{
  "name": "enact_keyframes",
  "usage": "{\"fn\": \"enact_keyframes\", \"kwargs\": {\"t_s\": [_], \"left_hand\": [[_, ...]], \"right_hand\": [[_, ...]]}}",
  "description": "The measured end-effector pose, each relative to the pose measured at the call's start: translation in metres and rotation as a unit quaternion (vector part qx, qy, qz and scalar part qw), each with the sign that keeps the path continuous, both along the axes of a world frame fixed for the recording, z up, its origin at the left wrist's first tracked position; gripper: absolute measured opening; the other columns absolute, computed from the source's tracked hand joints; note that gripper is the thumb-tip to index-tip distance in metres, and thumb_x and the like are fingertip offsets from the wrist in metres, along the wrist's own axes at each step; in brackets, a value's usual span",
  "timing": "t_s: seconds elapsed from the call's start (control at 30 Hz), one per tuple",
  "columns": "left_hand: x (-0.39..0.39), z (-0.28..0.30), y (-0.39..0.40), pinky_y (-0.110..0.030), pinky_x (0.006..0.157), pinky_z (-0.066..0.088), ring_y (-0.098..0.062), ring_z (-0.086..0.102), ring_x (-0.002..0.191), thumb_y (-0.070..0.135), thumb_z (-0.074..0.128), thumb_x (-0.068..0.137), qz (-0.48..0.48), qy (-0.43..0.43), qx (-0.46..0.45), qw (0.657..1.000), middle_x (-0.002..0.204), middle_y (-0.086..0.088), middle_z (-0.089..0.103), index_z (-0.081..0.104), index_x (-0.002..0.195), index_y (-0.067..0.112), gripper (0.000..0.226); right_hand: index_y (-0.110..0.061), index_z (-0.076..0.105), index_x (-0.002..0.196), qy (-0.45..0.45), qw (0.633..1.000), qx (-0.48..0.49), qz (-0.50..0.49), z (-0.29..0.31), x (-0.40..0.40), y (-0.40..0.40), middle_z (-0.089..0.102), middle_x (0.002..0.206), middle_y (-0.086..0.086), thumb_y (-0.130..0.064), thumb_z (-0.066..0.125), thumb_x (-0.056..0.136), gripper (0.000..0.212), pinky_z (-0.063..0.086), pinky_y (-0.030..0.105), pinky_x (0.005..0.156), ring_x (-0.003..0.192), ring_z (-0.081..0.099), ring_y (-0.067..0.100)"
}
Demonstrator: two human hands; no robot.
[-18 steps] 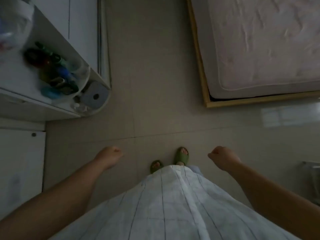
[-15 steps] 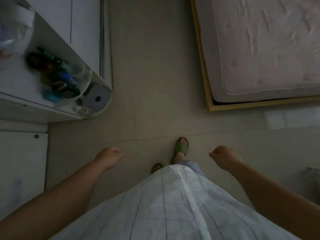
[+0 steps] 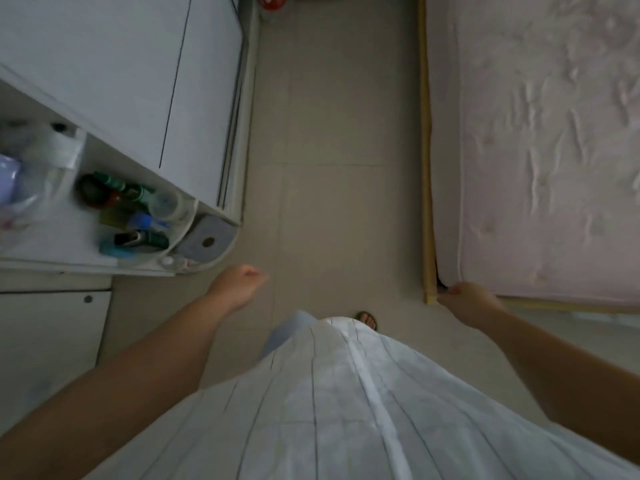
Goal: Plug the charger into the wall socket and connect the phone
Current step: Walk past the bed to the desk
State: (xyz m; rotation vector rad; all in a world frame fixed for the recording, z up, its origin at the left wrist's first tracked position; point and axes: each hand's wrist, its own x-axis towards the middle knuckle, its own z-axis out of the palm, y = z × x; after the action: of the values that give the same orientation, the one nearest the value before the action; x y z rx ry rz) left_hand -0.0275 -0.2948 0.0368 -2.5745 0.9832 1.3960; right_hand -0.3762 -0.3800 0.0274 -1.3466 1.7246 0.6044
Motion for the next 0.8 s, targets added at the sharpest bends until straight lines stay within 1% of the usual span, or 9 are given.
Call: {"fn": "enact_keyframes", "kwargs": {"t_s": [0.07,0.17,0.3,0.37,0.47,0.53,0.6,0.7,0.8], "left_hand": [[0.013,0.0,-0.027,-0.03,0.078,0.038,-0.031,0.058,0.1,0.03,0.049,0.088,0.01,0.005,0.012,1.0,0.105,-0.012,0.063,0.062,0.104,0.009,0.03],[0.041,-0.008,-0.071,-0.031,0.075,0.034,-0.024,0.051,0.083,0.027,0.046,0.088,0.016,0.008,0.019,1.0,0.086,-0.008,0.053,0.054,0.08,0.017,0.015],[0.082,-0.019,-0.145,-0.029,0.062,0.032,-0.019,0.047,0.071,0.027,0.049,0.089,0.002,0.021,0.027,0.999,0.078,-0.01,0.052,0.048,0.063,0.019,0.027],[0.107,-0.019,-0.191,-0.03,0.068,0.039,-0.021,0.054,0.073,0.029,0.05,0.087,-0.008,0.022,0.021,1.0,0.08,-0.011,0.058,0.059,0.07,0.016,0.023],[0.14,-0.009,-0.263,-0.033,0.081,0.044,-0.026,0.059,0.091,0.027,0.051,0.087,-0.016,0.01,-0.006,1.0,0.1,-0.015,0.064,0.068,0.097,0.007,0.027],[0.161,0.0,-0.315,-0.029,0.069,0.039,-0.022,0.055,0.086,0.023,0.05,0.088,-0.027,0.02,-0.017,0.999,0.097,-0.015,0.062,0.063,0.089,0.011,0.017],[0.178,0.007,-0.364,-0.027,0.061,0.034,-0.02,0.052,0.083,0.022,0.049,0.087,-0.026,0.029,-0.022,0.999,0.091,-0.012,0.057,0.057,0.082,0.015,0.011],[0.193,0.005,-0.426,-0.031,0.076,0.038,-0.023,0.053,0.089,0.024,0.051,0.085,0.004,0.034,-0.028,0.999,0.097,-0.01,0.058,0.063,0.098,0.009,0.023],[0.2,0.0,-0.48,-0.028,0.08,0.037,-0.022,0.052,0.09,0.024,0.051,0.086,0.002,0.025,-0.026,0.999,0.098,-0.01,0.057,0.062,0.103,0.007,0.026]], "right_hand": [[-0.009,0.06,0.08,-0.02,0.999,-0.013,-0.035,-0.002,0.009,-0.038,0.055,0.081,0.012,-0.023,0.054,0.087,0.017,0.035,0.027,0.067,0.077,0.051,0.023],[-0.01,0.058,0.064,-0.012,0.999,-0.019,-0.024,-0.007,0.027,-0.091,0.055,0.064,0.008,-0.025,0.054,0.086,0.027,0.041,0.029,0.063,0.063,0.052,0.021],[-0.013,0.06,0.085,0.003,1.0,-0.018,-0.026,-0.006,0.061,-0.149,0.061,0.086,0.01,-0.03,0.051,0.089,0.02,0.04,0.028,0.067,0.077,0.054,0.021],[-0.017,0.059,0.083,0.007,0.998,-0.024,-0.05,-0.003,0.081,-0.183,0.061,0.089,0.009,-0.03,0.053,0.087,0.015,0.037,0.027,0.065,0.078,0.054,0.022],[-0.017,0.059,0.083,0.004,0.997,-0.038,-0.06,0.001,0.109,-0.242,0.06,0.088,0.008,-0.028,0.054,0.087,0.013,0.039,0.027,0.069,0.076,0.053,0.02],[-0.014,0.059,0.087,0.001,0.998,-0.041,-0.045,0.005,0.13,-0.288,0.059,0.087,0.008,-0.029,0.051,0.089,0.017,0.039,0.028,0.071,0.079,0.054,0.021],[-0.017,0.055,0.076,-0.009,0.998,-0.045,-0.046,0.008,0.151,-0.33,0.058,0.081,0.007,-0.028,0.049,0.09,0.019,0.04,0.028,0.072,0.077,0.054,0.022],[-0.017,0.055,0.076,-0.017,0.997,-0.056,-0.041,0.007,0.176,-0.392,0.058,0.078,0.006,-0.027,0.048,0.09,0.019,0.043,0.029,0.072,0.076,0.055,0.022],[-0.014,0.056,0.082,-0.019,0.998,-0.055,-0.012,0.003,0.193,-0.459,0.056,0.073,0.004,-0.026,0.049,0.089,0.016,0.04,0.027,0.069,0.07,0.053,0.019]]}}
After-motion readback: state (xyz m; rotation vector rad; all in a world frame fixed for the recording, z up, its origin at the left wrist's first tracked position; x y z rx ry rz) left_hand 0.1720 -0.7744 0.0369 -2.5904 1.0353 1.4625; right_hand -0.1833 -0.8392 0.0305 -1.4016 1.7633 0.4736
